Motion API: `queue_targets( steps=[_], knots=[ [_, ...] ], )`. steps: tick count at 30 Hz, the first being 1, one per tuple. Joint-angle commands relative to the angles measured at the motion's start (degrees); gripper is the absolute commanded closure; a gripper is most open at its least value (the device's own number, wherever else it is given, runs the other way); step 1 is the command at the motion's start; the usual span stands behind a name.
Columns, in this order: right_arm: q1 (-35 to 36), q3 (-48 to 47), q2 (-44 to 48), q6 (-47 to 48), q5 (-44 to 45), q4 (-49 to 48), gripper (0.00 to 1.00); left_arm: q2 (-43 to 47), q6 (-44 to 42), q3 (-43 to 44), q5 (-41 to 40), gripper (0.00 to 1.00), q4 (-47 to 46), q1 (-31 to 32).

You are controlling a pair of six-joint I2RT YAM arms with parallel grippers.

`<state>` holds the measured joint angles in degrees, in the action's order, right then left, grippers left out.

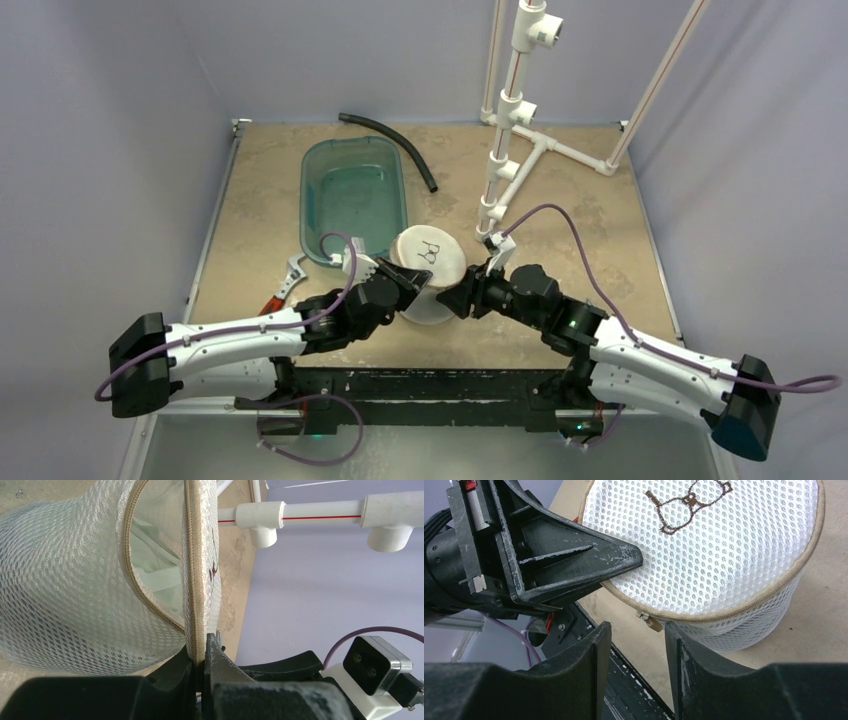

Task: Unzip the laundry bag and remove the bra
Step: Unzip the laundry bag at the center of the board.

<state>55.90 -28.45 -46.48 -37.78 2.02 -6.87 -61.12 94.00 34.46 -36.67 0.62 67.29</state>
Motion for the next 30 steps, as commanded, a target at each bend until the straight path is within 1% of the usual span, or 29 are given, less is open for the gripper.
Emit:
queue_targets(
  steps=[1, 9, 16, 19, 22, 24, 25, 29, 30],
  knots=[
    [0.58, -0.23, -0.63, -0.06, 0.51, -2.97, 0.54, 0.86, 0.81, 1.34, -1.06, 1.00, -0.76, 0.22],
    [0.66, -0.96, -2.90, -0.16, 1.36, -3.14, 0.60, 0.59, 0.42, 1.33, 0.20, 1.00, -1.39, 0.26],
    [0.66, -0.92, -4.44, -0.84, 1.81, -4.06, 0.68, 0.91, 0.00, 1.06, 0.89, 1.00, -1.77, 0.22],
    [0.68, -0.91, -4.58, -1.11, 1.76, -4.20, 0.76, 1.07, -0.04, 0.86, 0.89, 1.00, -1.81, 0.22],
    [0.66, -0.91, -3.88, -1.12, 2.19, -3.76, 0.87, 1.26, -0.20, 0.63, 1.04, 1.00, -1.85, 0.26],
    [0.63, -0.95, -2.99, -1.03, 2.56, -2.96, 0.98, 1.51, -0.37, 0.41, 1.15, 1.00, -1.80, 0.21],
    [0.69, -1.01, -2.40, -0.91, 2.86, -2.29, 1.00, 1.73, -0.42, 0.32, 1.19, 1.00, -1.56, 0.26],
    [0.69, -1.35, -0.27, -0.40, 5.27, 2.09, 1.00, 3.33, -0.92, -0.62, 1.39, 1.00, -0.73, 0.26],
    [0.68, -1.28, 0.33, -0.49, 6.39, 3.65, 1.00, 3.94, -1.27, -0.82, 1.51, 1.00, 0.93, 0.24]
  ],
)
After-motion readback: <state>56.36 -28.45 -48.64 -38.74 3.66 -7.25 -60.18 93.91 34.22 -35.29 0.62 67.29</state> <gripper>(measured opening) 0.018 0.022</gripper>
